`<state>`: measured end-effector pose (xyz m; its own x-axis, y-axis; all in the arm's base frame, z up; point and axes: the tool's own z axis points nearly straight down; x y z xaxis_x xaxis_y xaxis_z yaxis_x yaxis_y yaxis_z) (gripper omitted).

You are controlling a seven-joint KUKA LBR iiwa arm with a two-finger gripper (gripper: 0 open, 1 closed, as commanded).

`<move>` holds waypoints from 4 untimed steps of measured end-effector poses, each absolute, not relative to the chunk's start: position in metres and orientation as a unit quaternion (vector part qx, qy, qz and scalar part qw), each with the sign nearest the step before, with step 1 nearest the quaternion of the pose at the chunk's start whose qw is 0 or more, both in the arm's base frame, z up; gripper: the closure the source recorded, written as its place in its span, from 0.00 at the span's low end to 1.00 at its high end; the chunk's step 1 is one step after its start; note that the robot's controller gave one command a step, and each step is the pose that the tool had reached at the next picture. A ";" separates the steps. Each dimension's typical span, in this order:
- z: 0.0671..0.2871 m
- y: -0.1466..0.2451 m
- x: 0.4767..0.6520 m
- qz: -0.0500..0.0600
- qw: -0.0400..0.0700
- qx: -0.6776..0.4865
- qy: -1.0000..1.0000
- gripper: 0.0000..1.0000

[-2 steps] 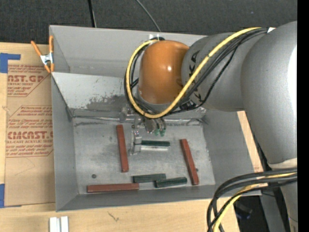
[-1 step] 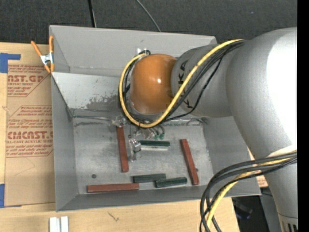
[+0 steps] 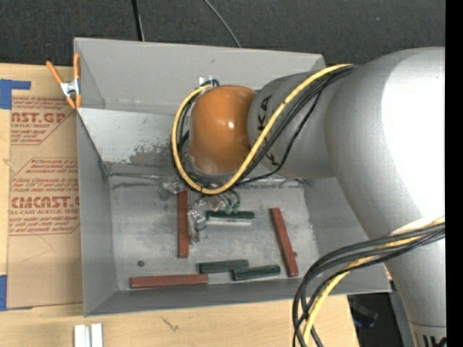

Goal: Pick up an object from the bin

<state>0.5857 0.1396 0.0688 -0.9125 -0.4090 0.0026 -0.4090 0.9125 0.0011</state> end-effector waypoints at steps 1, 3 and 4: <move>0.071 0.129 0.562 -0.001 -0.003 0.436 -0.900 1.00; 0.106 0.127 0.574 -0.002 0.002 0.433 -0.901 1.00; 0.166 0.138 0.578 -0.001 0.001 0.430 -0.903 1.00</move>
Offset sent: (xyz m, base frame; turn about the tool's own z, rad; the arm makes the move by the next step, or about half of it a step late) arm 0.0000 0.0000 0.0000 0.0000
